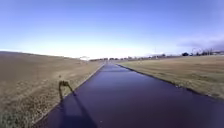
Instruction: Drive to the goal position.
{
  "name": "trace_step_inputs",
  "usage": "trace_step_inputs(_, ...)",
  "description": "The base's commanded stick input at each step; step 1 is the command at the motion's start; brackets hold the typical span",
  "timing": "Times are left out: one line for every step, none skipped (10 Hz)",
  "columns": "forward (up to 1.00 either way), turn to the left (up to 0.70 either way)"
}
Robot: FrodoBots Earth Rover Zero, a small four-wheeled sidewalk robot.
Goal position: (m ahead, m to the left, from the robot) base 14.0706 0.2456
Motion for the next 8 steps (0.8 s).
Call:
trace_step_inputs(1.00, 0.02)
trace_step_inputs(1.00, 0.01)
trace_step_inputs(1.00, 0.00)
trace_step_inputs(1.00, 0.00)
trace_step_inputs(1.00, 0.00)
trace_step_inputs(1.00, 0.01)
trace_step_inputs(1.00, 0.02)
trace_step_inputs(1.00, 0.01)
